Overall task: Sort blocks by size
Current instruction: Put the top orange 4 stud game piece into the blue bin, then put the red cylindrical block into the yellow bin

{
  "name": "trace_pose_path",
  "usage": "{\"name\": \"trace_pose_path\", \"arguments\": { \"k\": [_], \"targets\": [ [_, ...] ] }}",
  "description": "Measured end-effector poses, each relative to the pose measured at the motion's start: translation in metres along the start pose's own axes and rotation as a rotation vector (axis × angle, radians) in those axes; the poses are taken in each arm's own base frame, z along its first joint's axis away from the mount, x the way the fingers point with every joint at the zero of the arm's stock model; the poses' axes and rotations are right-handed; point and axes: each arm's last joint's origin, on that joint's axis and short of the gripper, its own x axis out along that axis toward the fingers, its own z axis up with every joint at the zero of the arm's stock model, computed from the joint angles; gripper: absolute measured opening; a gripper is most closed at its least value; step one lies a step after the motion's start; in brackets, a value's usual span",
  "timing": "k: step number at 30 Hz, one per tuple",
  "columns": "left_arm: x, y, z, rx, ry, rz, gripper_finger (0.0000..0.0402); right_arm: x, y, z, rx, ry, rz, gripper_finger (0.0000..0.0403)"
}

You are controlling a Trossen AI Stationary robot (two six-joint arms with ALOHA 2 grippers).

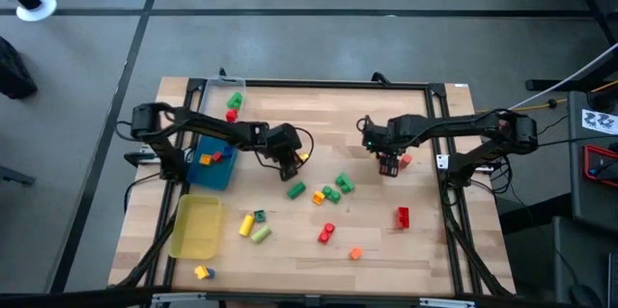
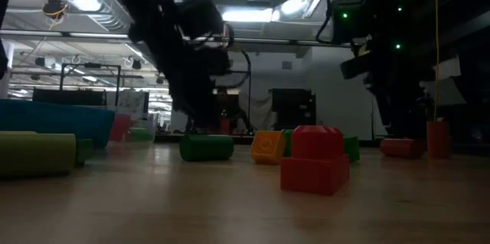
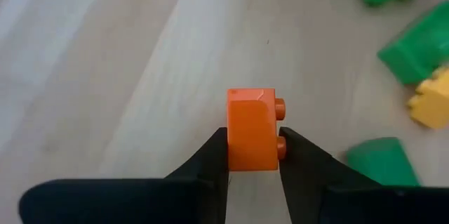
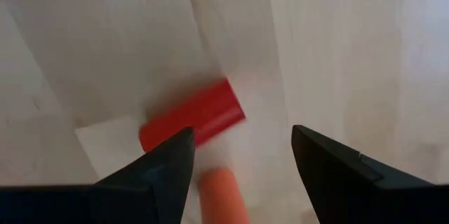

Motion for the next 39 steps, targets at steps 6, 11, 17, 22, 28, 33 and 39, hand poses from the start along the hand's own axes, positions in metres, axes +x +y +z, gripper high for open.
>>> {"name": "trace_pose_path", "arguments": {
  "k": [6, 11, 17, 22, 28, 33, 39],
  "targets": [
    [-0.052, -0.001, 0.008, -0.011, 0.061, 0.02, 0.0081, 0.0, 0.0, 0.002, 0.023, -0.024, 0.007, 0.0239],
    [-0.1, -0.001, 0.001, -0.073, 0.122, 0.037, 0.0087, 0.0, 0.0, 0.002, 0.049, -0.024, 0.007, 0.0239],
    [-0.148, 0.003, -0.022, -0.195, 0.205, 0.074, 0.0087, 0.002, 0.0, 0.003, 0.092, -0.02, 0.004, 0.0239],
    [-0.179, 0.008, -0.046, -0.306, 0.314, 0.13, 0.009, 0.002, 0.0, 0.004, 0.098, -0.026, -0.001, 0.0239],
    [-0.192, 0.014, -0.072, -0.39, 0.439, 0.227, 0.0097, 0.002, 0.0, 0.005, 0.099, -0.027, -0.001, 0.0239],
    [-0.183, 0.02, -0.091, -0.386, 0.534, 0.31, 0.0121, 0.002, 0.001, 0.004, 0.1, -0.022, 0.007, 0.0239],
    [-0.17, 0.023, -0.104, -0.402, 0.573, 0.338, 0.0147, 0.002, 0.001, 0.004, 0.143, -0.021, 0.008, 0.0239]
  ]
}}
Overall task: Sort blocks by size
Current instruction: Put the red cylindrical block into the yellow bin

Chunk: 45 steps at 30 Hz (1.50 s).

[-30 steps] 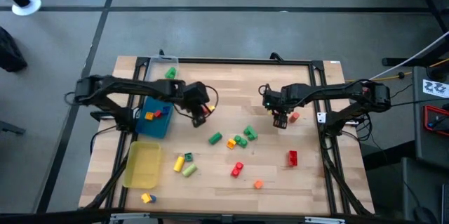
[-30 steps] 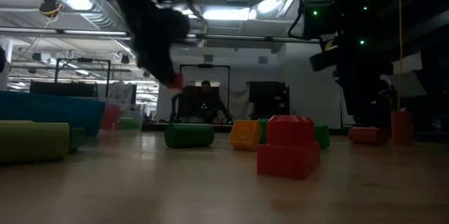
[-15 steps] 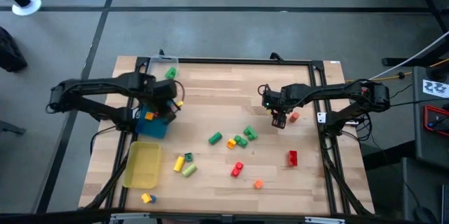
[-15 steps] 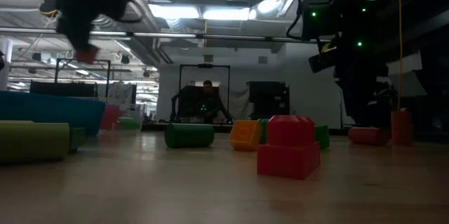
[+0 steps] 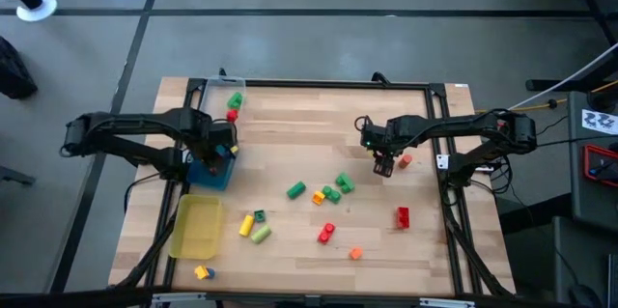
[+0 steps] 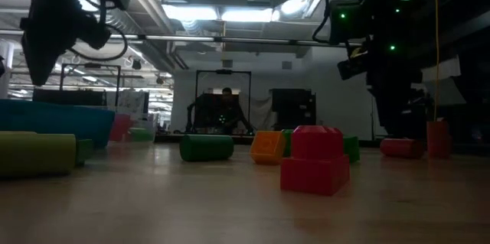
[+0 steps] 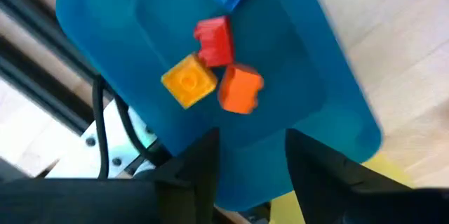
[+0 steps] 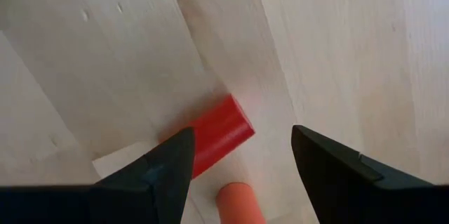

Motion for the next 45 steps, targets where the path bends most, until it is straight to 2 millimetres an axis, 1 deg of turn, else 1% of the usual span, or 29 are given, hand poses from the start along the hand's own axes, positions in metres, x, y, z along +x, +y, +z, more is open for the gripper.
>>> {"name": "trace_pose_path", "arguments": {
  "k": [2, 5, 9, 12, 18, 21, 23, 27, 30, 33, 36, 41, 45],
  "targets": [
    [0.004, 0.001, -0.001, -0.003, 0.011, 0.008, 0.0154, 0.001, 0.0, 0.0, 0.025, -0.003, 0.001, 0.0239],
    [0.009, 0.0, -0.001, 0.0, 0.009, 0.006, 0.0158, 0.009, 0.0, -0.007, 0.061, 0.028, -0.007, 0.0239],
    [0.009, -0.002, 0.001, 0.0, -0.014, -0.01, 0.0155, 0.021, 0.0, -0.014, 0.107, 0.02, -0.033, 0.0239],
    [0.009, -0.002, 0.003, 0.0, -0.025, -0.019, 0.0153, 0.03, 0.001, -0.014, 0.114, -0.028, -0.01, 0.0239],
    [0.009, -0.003, 0.003, 0.0, -0.027, -0.021, 0.0154, 0.038, 0.002, -0.018, 0.131, -0.041, 0.007, 0.0239],
    [0.009, -0.003, 0.003, 0.0, -0.028, -0.021, 0.0154, 0.037, 0.002, -0.017, 0.129, -0.043, 0.003, 0.0239],
    [0.009, -0.003, 0.003, 0.0, -0.028, -0.021, 0.0155, 0.033, 0.002, -0.012, 0.104, -0.062, 0.007, 0.0239],
    [0.009, -0.003, 0.003, 0.0, -0.028, -0.021, 0.0155, 0.02, 0.002, -0.003, -0.023, -0.079, 0.005, 0.0239],
    [0.009, -0.003, 0.003, 0.0, -0.028, -0.021, 0.0155, 0.009, 0.001, -0.001, -0.044, -0.038, -0.003, 0.0239],
    [0.009, -0.003, 0.003, 0.0, -0.028, -0.021, 0.0155, 0.003, -0.001, -0.006, -0.005, 0.043, -0.015, 0.0239],
    [0.009, -0.003, 0.003, 0.0, -0.028, -0.021, 0.0155, 0.004, -0.002, -0.01, 0.06, 0.082, -0.028, 0.0239],
    [0.009, -0.004, 0.005, 0.0, -0.053, -0.04, 0.0155, 0.014, -0.002, -0.018, 0.129, 0.102, -0.044, 0.0239],
    [0.009, -0.006, 0.007, 0.043, -0.075, -0.054, 0.0155, 0.017, -0.003, -0.021, 0.192, 0.108, -0.085, 0.0239]
  ]
}}
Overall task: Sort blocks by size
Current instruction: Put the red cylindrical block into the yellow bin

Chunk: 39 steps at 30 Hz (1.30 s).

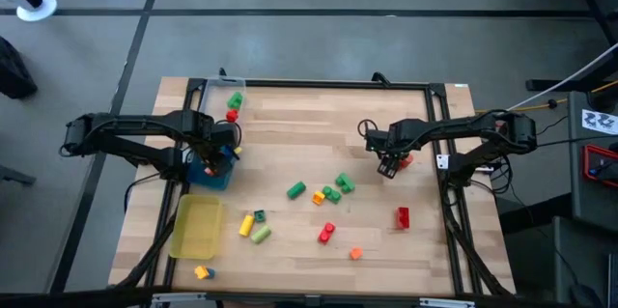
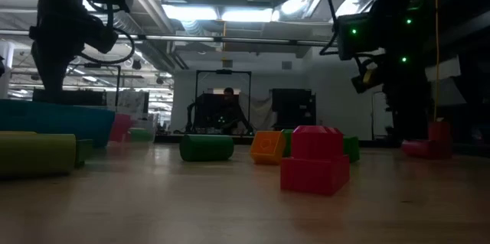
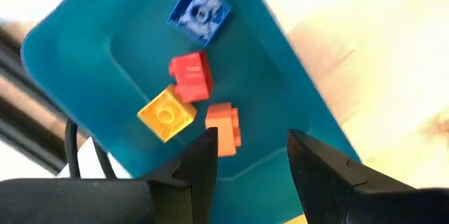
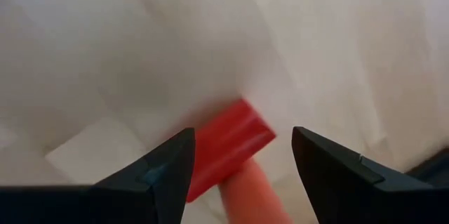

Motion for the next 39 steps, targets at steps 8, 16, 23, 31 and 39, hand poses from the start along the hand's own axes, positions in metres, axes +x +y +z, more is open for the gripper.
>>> {"name": "trace_pose_path", "arguments": {
  "k": [8, 16, 23, 31, 39],
  "targets": [
    [0.0, -0.001, 0.002, 0.033, -0.018, -0.012, 0.0155, 0.0, -0.001, 0.0, 0.099, -0.011, -0.023, 0.0239],
    [0.0, -0.001, 0.002, 0.033, -0.018, -0.012, 0.0155, 0.001, 0.0, 0.0, 0.152, 0.002, 0.002, 0.0239],
    [0.0, -0.001, 0.002, 0.033, -0.018, -0.012, 0.0155, 0.018, 0.001, -0.009, 0.158, 0.023, 0.026, 0.0239],
    [0.0, -0.001, 0.002, 0.033, -0.019, -0.012, 0.0155, 0.03, 0.004, -0.012, 0.166, -0.014, 0.084, 0.023],
    [-0.001, -0.008, 0.012, 0.036, -0.128, -0.084, 0.0155, 0.03, 0.005, -0.009, 0.074, -0.049, 0.105, 0.0132]
  ]
}}
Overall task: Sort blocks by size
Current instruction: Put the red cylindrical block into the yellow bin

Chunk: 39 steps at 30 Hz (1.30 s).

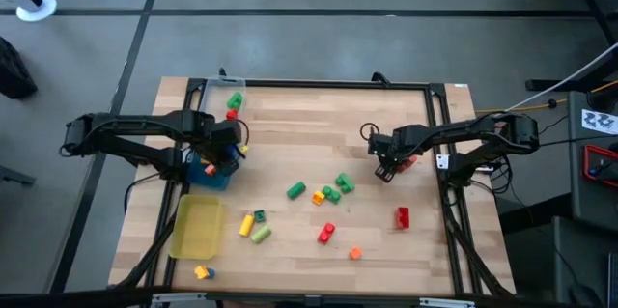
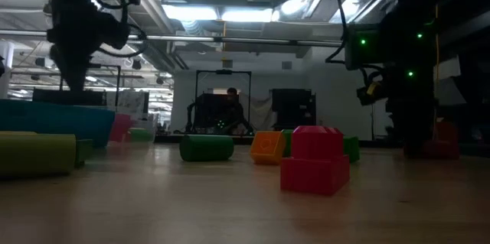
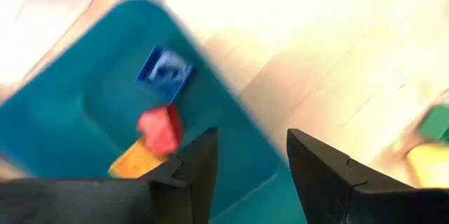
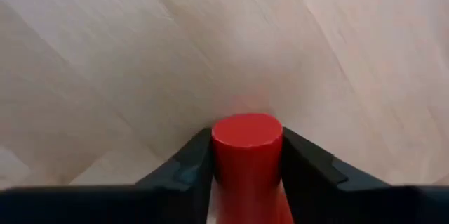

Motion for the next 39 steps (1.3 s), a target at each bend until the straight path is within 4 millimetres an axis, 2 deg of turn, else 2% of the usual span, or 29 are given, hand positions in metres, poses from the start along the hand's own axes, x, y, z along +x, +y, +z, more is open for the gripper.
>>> {"name": "trace_pose_path", "arguments": {
  "k": [4, 8, 11, 16, 19, 25, 33, 39],
  "targets": [
    [0.0, -0.005, 0.007, 0.024, -0.076, -0.047, 0.0155, -0.004, 0.002, 0.006, -0.051, -0.033, -0.002, 0.0132],
    [-0.002, -0.01, 0.016, 0.062, -0.166, -0.097, 0.0155, -0.011, 0.009, 0.023, -0.094, -0.18, 0.048, 0.0132],
    [-0.004, -0.014, 0.023, 0.093, -0.251, -0.14, 0.0155, -0.018, 0.017, 0.04, -0.149, -0.328, 0.157, 0.0134],
    [-0.011, -0.023, 0.038, 0.182, -0.428, -0.212, 0.0155, -0.045, 0.031, 0.072, -0.234, -0.677, 0.296, 0.0149],
    [-0.016, -0.028, 0.046, 0.228, -0.533, -0.246, 0.0155, -0.07, 0.037, 0.09, -0.292, -0.925, 0.336, 0.0141],
    [-0.031, -0.037, 0.061, 0.313, -0.773, -0.307, 0.0155, -0.12, 0.043, 0.111, -0.461, -1.309, 0.353, 0.0139],
    [-0.056, -0.047, 0.078, 0.498, -1.131, -0.296, 0.0155, -0.164, 0.047, 0.122, -0.636, -1.499, 0.4, 0.0141],
    [-0.046, -0.056, 0.091, 0.606, -1.19, -0.261, 0.0155, -0.176, 0.048, 0.124, -0.671, -1.543, 0.4, 0.0141]
  ]
}}
